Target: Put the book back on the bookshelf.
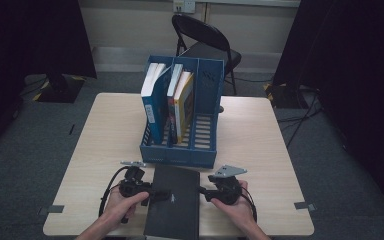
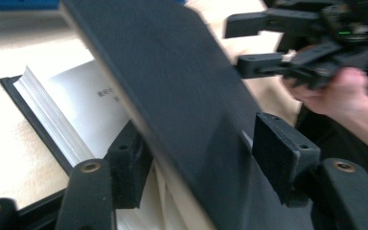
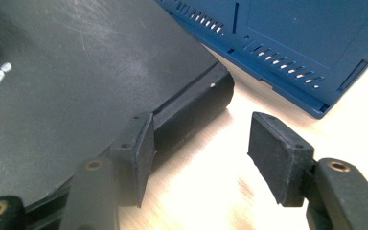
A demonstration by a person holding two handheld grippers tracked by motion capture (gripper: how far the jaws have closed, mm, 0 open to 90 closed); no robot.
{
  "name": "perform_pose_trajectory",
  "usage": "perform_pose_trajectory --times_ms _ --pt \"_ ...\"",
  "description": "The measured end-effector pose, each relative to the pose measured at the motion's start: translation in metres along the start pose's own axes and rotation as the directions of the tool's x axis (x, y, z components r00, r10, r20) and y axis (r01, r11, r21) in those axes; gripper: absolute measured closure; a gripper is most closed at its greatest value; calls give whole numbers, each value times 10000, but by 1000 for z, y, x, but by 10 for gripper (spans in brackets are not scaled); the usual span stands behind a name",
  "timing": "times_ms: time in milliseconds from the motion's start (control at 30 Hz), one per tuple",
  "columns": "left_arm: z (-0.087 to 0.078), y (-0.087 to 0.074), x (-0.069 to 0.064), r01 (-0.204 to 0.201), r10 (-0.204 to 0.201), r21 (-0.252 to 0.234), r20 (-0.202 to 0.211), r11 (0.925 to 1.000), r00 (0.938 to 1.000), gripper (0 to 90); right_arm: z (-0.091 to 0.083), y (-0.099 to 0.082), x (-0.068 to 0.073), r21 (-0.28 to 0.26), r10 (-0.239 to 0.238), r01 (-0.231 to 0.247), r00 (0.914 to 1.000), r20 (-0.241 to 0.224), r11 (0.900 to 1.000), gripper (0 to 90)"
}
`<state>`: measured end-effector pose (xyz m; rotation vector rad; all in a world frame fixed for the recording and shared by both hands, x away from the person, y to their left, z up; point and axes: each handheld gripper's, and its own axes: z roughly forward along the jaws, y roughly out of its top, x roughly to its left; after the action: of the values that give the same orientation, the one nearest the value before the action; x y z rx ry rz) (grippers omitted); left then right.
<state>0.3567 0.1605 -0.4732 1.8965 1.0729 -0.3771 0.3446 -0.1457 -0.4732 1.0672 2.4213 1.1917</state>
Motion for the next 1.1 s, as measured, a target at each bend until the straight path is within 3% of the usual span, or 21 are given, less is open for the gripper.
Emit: perform_pose_trajectory --times_ms 67,200,400,567,633,833,1000,1100 --pt "2 4 2 -15 14 86 142 10000 9999 384 0 0 -1 1 35 -35 10000 19 10000 400" --pt "2 7 7 401 -407 173 354 9990 9985 411 0 -1 -1 76 10 -11 10000 44 10000 390" --pt "4 6 7 161 -164 75 402 9998 9991 417 -2 2 2 -45 -52 52 10000 -42 10000 369" --pt "-2 8 8 160 -128 -264 1191 9995 9928 535 -8 7 7 -351 -152 135 9987 -486 9993 335" --pt "-3 10 8 141 -103 -289 1284 9995 9917 567 -10 7 10 -412 -169 141 9974 -697 9991 318" --pt "-6 13 0 -297 343 -411 1157 9987 9927 588 -10 6 13 -371 -55 10 9926 -1215 9993 261" --pt "-3 13 3 238 -204 -294 1105 9993 9937 578 -9 5 14 -340 81 -138 9865 -1638 9993 257" --pt "-1 15 0 152 -127 -250 974 9996 9952 568 -4 5 17 -70 -44 32 9845 -1756 10000 263"
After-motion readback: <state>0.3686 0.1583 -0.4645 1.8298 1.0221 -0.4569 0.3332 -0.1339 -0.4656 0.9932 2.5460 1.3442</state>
